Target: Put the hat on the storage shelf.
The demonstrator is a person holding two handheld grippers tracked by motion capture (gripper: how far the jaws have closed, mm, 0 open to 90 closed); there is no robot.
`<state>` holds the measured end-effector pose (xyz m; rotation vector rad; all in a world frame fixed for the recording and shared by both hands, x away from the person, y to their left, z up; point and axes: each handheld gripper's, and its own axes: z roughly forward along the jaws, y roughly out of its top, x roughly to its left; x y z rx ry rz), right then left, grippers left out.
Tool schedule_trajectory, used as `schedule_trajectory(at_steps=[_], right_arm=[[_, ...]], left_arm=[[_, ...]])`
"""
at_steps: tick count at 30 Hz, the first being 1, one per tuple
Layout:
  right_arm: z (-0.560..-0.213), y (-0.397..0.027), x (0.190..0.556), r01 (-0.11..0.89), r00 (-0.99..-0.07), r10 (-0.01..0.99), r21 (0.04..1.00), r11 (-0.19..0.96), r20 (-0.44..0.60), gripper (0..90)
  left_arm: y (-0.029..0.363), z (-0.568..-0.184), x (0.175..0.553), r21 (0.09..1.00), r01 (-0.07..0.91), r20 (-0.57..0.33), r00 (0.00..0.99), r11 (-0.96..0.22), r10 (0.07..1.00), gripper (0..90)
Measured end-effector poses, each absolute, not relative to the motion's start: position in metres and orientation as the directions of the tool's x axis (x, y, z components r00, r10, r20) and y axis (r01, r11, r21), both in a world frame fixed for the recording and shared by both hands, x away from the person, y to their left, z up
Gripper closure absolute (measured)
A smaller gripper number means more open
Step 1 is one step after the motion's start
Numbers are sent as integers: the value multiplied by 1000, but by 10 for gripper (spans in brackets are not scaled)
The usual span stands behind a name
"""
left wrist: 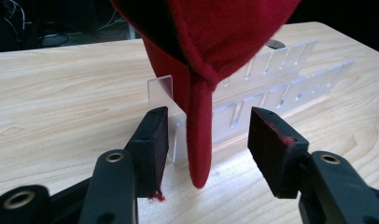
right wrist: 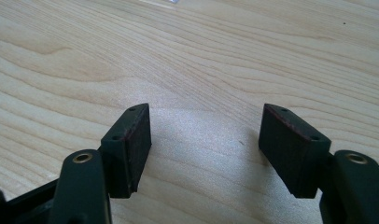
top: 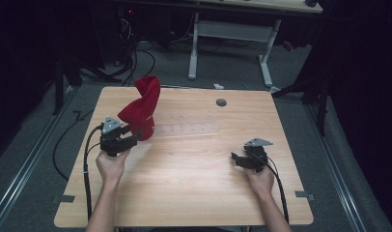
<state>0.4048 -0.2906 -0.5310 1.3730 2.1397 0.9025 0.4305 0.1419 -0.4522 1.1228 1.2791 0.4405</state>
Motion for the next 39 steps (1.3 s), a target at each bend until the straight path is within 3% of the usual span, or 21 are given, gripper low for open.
schedule_trajectory(at_steps=[39], right_arm=[[-531,-290,405,624,-411,912,724,295,-17,344]], left_arm=[[141,-446,379,839,351,-535,389,416,750,400]])
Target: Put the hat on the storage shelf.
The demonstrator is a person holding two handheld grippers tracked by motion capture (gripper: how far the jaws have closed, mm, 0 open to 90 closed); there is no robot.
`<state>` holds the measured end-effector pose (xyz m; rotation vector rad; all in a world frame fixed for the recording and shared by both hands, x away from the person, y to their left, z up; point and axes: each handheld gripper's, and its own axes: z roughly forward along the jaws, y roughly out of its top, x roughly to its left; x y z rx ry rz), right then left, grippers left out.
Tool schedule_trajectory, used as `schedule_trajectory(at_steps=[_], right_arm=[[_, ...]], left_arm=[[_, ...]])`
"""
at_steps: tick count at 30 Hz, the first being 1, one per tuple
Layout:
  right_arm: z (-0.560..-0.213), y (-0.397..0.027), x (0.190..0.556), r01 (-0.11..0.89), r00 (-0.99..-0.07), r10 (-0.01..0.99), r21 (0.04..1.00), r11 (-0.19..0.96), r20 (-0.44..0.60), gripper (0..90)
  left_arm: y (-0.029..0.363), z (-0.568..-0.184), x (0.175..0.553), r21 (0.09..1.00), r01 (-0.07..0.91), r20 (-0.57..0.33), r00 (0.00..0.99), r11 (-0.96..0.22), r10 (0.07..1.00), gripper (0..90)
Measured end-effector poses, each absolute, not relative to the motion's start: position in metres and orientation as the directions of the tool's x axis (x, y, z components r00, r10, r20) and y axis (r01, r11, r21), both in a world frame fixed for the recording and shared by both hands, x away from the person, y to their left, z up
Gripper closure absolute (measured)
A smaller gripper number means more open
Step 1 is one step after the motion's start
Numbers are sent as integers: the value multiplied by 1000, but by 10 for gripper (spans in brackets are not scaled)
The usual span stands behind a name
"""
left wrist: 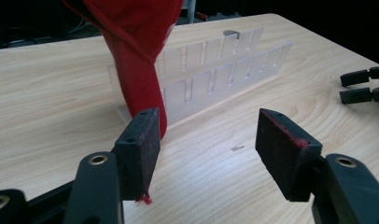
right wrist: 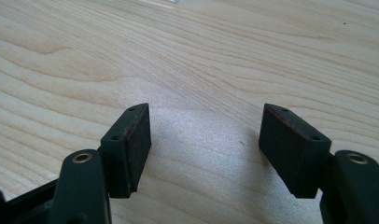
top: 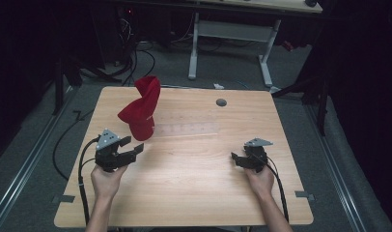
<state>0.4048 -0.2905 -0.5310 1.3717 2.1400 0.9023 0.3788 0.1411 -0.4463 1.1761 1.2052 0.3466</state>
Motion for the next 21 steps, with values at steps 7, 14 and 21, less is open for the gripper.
schedule_trajectory(at_steps=[7,14,21], right_arm=[[-531,-290,405,624,-411,912,724,295,-18,344],[-531,-290,405,624,-411,912,724,295,-17,344],[-531,-290,405,624,-411,912,724,295,-17,344]], left_arm=[[136,-450,375,843,358,-526,389,402,756,400],[133,-458,372,832,374,-542,387,410,746,400],[127,-462,371,826,386,-549,388,410,741,399]])
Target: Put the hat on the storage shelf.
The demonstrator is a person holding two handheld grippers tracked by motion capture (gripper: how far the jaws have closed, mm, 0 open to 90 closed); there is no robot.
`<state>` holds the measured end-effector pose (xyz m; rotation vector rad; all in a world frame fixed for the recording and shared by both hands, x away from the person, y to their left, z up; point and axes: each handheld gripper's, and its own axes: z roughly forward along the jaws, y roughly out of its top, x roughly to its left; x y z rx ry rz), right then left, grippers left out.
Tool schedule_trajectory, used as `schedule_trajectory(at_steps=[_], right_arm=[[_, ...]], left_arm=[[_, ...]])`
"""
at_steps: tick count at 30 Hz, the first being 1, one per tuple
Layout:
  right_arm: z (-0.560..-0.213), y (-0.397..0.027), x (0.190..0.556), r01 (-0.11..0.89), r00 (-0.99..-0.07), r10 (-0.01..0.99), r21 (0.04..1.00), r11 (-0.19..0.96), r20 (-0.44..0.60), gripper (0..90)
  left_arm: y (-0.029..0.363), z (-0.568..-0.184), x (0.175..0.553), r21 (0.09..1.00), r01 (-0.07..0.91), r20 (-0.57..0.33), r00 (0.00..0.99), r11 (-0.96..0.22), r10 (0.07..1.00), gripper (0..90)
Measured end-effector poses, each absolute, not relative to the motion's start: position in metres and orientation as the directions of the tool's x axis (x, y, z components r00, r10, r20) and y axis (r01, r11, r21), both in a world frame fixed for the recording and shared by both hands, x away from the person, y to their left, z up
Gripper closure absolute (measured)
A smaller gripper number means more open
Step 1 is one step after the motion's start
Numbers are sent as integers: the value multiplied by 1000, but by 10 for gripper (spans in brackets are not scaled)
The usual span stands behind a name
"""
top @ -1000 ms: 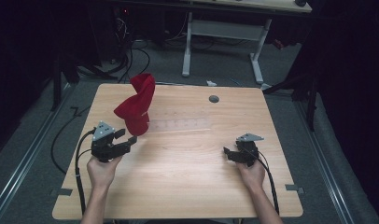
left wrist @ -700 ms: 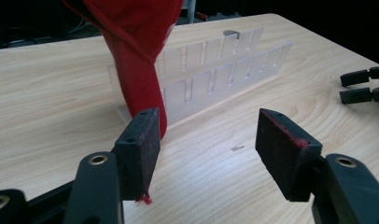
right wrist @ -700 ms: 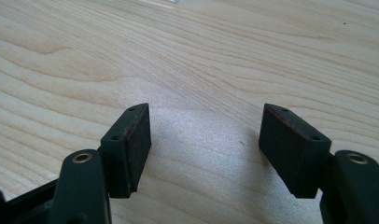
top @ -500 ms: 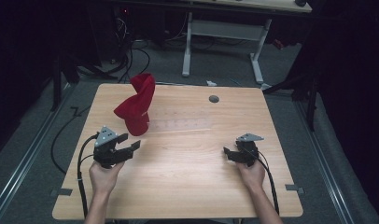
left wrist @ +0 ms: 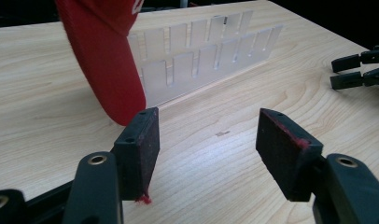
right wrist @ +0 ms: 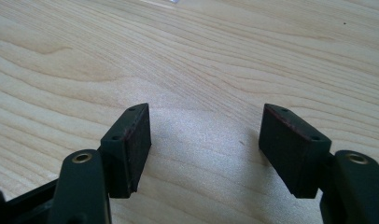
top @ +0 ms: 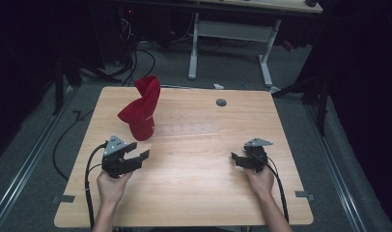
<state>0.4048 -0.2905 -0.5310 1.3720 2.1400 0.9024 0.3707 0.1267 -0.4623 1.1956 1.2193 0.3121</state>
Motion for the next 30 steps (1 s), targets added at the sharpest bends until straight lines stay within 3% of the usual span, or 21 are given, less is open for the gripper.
schedule_trajectory(at_steps=[30], right_arm=[[-531,-290,405,624,-411,912,724,295,-17,343]], left_arm=[[97,-489,381,812,447,-552,380,376,742,393]])
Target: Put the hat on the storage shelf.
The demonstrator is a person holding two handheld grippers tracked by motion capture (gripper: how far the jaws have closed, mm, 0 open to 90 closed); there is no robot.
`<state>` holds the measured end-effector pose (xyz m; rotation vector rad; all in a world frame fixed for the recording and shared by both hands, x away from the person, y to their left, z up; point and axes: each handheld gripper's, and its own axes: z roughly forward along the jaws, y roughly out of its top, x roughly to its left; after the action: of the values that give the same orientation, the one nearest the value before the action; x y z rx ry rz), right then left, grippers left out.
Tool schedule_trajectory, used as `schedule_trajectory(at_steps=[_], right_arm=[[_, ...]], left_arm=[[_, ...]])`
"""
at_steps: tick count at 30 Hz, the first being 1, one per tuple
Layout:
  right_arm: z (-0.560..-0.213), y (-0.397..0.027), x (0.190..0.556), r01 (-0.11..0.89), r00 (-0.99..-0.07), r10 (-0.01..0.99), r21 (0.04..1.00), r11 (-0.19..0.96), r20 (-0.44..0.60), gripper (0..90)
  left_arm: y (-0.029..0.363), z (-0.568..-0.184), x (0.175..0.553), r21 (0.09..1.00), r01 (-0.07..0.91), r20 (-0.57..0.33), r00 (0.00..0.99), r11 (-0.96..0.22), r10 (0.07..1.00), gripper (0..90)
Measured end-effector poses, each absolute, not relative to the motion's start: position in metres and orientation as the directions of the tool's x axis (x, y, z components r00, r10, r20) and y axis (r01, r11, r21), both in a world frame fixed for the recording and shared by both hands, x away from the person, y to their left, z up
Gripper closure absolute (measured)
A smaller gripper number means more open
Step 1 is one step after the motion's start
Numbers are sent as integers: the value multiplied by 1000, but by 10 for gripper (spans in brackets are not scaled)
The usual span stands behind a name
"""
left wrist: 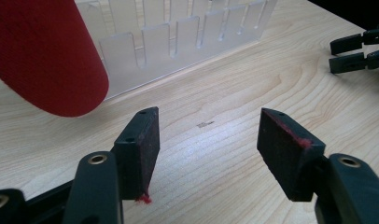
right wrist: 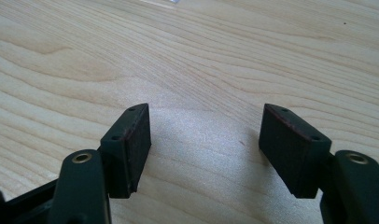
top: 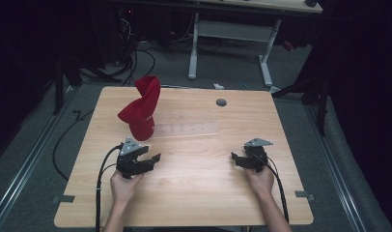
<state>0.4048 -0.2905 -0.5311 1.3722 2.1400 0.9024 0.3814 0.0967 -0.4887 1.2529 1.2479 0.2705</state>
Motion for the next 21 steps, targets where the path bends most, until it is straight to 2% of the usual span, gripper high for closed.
schedule_trajectory(at_steps=[21], right_arm=[[-531,-290,405,624,-411,911,723,295,-17,343]], left_arm=[[78,-516,398,810,487,-529,362,328,767,393]])
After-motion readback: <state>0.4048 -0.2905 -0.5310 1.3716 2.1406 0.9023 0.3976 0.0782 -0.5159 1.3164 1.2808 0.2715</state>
